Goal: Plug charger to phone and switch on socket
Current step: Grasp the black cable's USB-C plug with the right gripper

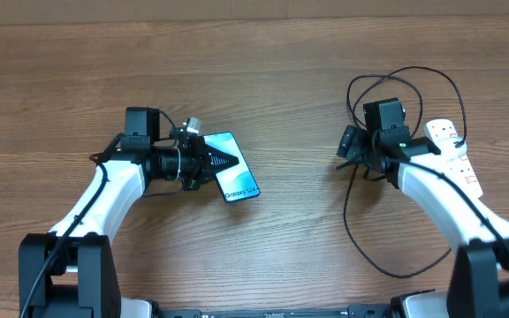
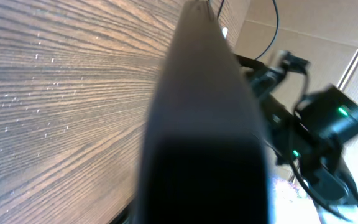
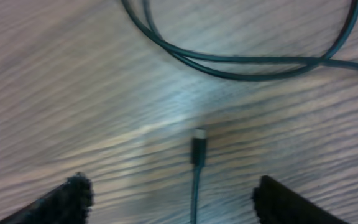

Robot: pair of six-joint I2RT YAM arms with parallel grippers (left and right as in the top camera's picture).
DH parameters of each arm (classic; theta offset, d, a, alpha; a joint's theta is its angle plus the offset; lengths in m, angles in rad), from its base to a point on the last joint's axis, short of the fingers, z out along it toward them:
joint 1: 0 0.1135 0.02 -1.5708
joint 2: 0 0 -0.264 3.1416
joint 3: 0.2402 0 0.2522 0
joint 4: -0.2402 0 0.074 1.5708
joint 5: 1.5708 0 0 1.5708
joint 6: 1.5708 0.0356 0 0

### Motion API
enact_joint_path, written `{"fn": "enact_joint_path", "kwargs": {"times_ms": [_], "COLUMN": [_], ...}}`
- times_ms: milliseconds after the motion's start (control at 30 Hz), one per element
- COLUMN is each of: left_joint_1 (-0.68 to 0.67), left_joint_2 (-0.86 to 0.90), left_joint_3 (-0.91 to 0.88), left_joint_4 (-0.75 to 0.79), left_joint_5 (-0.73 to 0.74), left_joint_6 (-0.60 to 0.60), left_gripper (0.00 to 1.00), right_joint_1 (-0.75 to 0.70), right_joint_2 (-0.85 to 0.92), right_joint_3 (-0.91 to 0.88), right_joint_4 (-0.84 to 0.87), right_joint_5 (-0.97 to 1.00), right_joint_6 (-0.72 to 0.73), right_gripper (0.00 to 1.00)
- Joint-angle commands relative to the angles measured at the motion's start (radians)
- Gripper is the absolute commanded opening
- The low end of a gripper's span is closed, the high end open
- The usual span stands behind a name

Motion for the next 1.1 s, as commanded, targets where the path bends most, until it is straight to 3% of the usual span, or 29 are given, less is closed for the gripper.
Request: {"fn": "enact_joint_path", "kwargs": {"times_ms": [0,333,400,500,667,800,867,967,1067], "left_joint_1": [-0.003,-0.003,-0.003,-0.003,-0.003,-0.003,0.0,0.013,0.031], "left_joint_2": [-0.004,-0.004,-0.004,-0.004,-0.004,-0.004,-0.004,-0.004,-0.004], "left_joint_3": [0.015,0.015,0.015,0.015,0.015,0.015,0.015,0.015,0.015], "left_joint_4": [0.013,0.013,0.013,0.013,0.014,0.072,0.175,0.349,0.569], "left_joint_5": [0.053,0.052,0.053,0.052,0.053,0.053,0.09,0.182,0.23], "left_joint_6": [0.01,0.01,0.006,0.006,0.007,0.008,0.008,-0.015,-0.123], "left_gripper": [0.04,0.04,0.04,0.04,0.04,0.04,0.04,0.04,0.04], "right_joint_1": [-0.002,-0.006,-0.005,-0.005,-0.005,-0.015,-0.023,-0.024,-0.018], "right_joint_2": [0.053,0.217,0.235,0.248,0.244,0.193,0.133,0.05,-0.038], "right_joint_3": [-0.01,-0.011,-0.011,-0.011,-0.006,0.055,0.114,0.16,0.162], "right_joint_4": [0.003,0.025,0.03,0.031,-0.01,-0.063,-0.143,-0.254,-0.357], "right_joint_5": [-0.005,-0.005,-0.005,-0.006,-0.127,-0.454,-0.766,-0.997,-1.115], "right_joint_6": [-0.014,-0.015,-0.014,-0.014,-0.028,-0.209,-0.37,-0.513,-0.609], "right_gripper": [0.75,0.58,0.44,0.04,0.04,0.04,0.04,0.04,0.04]}}
